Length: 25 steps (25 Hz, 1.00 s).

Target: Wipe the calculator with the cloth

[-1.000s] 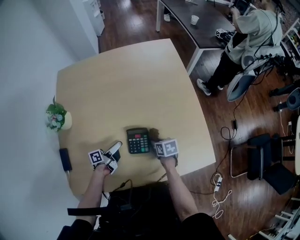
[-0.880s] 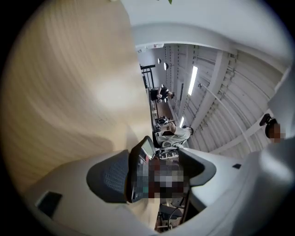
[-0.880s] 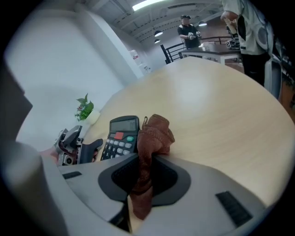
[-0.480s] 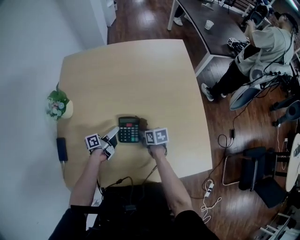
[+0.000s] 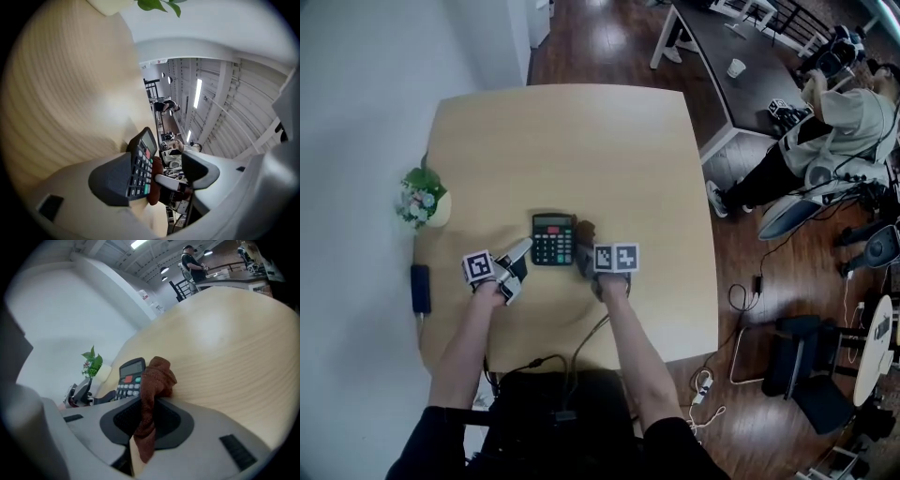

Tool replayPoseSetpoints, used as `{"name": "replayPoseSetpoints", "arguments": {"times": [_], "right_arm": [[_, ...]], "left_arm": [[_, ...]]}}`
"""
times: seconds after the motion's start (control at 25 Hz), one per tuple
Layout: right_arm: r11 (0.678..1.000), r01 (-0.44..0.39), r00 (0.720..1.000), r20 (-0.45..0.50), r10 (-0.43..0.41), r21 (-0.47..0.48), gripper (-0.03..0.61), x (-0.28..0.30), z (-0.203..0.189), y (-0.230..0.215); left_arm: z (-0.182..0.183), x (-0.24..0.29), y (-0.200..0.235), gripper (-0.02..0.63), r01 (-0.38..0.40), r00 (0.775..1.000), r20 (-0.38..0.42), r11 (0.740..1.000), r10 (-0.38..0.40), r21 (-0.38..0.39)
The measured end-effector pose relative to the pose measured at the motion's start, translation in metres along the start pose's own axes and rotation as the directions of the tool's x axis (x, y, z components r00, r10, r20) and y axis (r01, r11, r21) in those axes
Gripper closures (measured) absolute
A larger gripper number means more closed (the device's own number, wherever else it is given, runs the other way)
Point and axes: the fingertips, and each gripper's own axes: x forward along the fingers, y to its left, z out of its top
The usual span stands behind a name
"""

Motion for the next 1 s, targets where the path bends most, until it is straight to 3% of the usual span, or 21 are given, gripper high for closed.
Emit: {"name": "replayPoseSetpoints", "arguments": {"times": [0.12,0.36,0.64,1.0], "right_arm": [[0.999,-0.048,0.998,0.038,0.047,0.013,0.515,0.0058,-0.0001,0.0054],[0.999,-0.051,0.998,0.022,0.051,0.015,0.514,0.0051,-0.0006,0.0041],[0.999,-0.037,0.999,0.006,0.037,-0.033,0.514,0.0045,0.0023,0.0046],[0.995,-0.003,1.0,-0.029,0.0,-0.097,0.512,0.0043,-0.0008,0.0028]], "left_arm": [[-0.0052,0.0006,0.0023,0.272,-0.006,1.0,0.003,1.0,0.006,0.003],[-0.0081,0.0001,0.0009,0.272,-0.005,1.0,0.021,1.0,0.006,-0.022],[-0.0061,-0.0002,0.0058,0.272,-0.025,0.999,0.036,1.0,0.026,-0.012],[-0.0087,0.0013,0.001,0.272,0.024,0.999,0.035,0.999,-0.023,-0.026]]}}
